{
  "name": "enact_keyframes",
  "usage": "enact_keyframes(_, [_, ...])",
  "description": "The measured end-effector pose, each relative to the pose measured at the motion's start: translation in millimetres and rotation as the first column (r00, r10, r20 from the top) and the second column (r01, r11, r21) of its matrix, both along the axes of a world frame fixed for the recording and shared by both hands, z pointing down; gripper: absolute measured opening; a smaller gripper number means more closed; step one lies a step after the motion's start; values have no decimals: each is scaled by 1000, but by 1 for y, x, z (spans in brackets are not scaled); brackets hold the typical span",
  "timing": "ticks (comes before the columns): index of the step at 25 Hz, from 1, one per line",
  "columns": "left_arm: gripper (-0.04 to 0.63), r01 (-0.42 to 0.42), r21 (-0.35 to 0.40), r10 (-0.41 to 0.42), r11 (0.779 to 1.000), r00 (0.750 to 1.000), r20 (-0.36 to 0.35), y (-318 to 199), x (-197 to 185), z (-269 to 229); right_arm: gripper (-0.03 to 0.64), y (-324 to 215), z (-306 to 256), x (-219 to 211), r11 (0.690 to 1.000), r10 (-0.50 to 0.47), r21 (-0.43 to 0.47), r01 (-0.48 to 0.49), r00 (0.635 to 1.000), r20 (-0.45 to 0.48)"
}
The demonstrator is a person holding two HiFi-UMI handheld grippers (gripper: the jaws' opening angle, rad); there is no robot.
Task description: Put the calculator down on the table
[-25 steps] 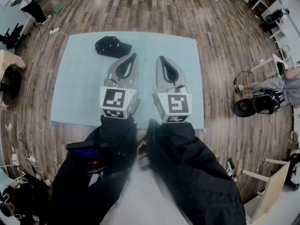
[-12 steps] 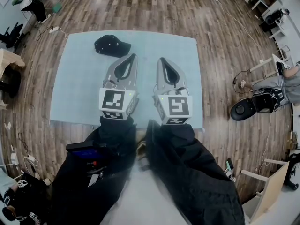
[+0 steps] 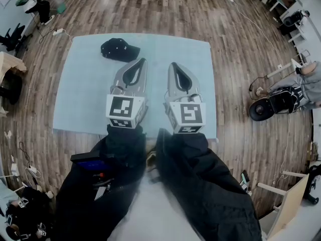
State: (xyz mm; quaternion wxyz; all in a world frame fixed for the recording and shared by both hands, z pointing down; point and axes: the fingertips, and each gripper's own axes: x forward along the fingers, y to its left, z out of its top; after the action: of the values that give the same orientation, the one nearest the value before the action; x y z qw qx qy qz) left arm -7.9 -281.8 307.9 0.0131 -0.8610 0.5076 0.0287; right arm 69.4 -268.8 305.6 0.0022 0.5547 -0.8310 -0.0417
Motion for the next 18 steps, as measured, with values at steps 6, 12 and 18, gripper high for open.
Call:
enact_keyframes(6, [-3,-2,-13,2,1000,1000,-5,-7,3,2,2,-7,-1,2,1000,1,-5,-1,1000,0])
enact_keyframes(12, [-3,-2,-14,2,1000,1000,-4,-8,2,4,2,-7,2,3,1000,3,-7,-3,1000,-1])
enact_keyframes(18, [-3,-3,-16,3,1000,1000,-3,-6,4,4,2,-5,1,5,1000,7,-9,-7,1000,-5])
